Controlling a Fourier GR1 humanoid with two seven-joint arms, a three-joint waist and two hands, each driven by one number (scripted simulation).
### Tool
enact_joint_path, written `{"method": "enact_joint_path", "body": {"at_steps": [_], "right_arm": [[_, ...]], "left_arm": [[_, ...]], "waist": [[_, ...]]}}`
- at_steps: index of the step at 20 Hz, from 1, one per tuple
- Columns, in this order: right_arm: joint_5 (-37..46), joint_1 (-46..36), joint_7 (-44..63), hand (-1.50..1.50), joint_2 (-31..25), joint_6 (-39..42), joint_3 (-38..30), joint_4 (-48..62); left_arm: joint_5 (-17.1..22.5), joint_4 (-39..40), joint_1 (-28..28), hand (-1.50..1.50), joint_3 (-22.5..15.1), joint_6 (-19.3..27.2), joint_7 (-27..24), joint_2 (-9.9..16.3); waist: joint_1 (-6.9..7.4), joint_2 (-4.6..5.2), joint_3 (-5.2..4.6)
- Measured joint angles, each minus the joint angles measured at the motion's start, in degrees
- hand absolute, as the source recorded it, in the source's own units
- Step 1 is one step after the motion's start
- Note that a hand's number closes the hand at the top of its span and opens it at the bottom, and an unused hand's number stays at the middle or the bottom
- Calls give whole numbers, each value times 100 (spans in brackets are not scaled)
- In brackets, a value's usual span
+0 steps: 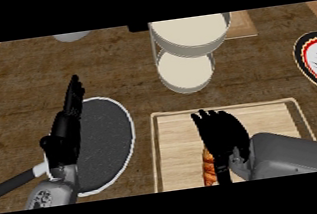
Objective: Pick the croissant from the tray and place it in the tiered basket
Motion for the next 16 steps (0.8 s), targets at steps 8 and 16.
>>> {"method": "enact_joint_path", "body": {"at_steps": [8, 16], "right_arm": [[488, 422, -54, -150, 230, -47, -33, 105], [1061, 880, -224, 150, 427, -128, -295, 327]], "left_arm": [[-1, 108, -90, 0, 120, -84, -57, -8], [-82, 125, -119, 0, 114, -99, -26, -105]], "waist": [[-7, 6, 1], [-3, 9, 3]]}}
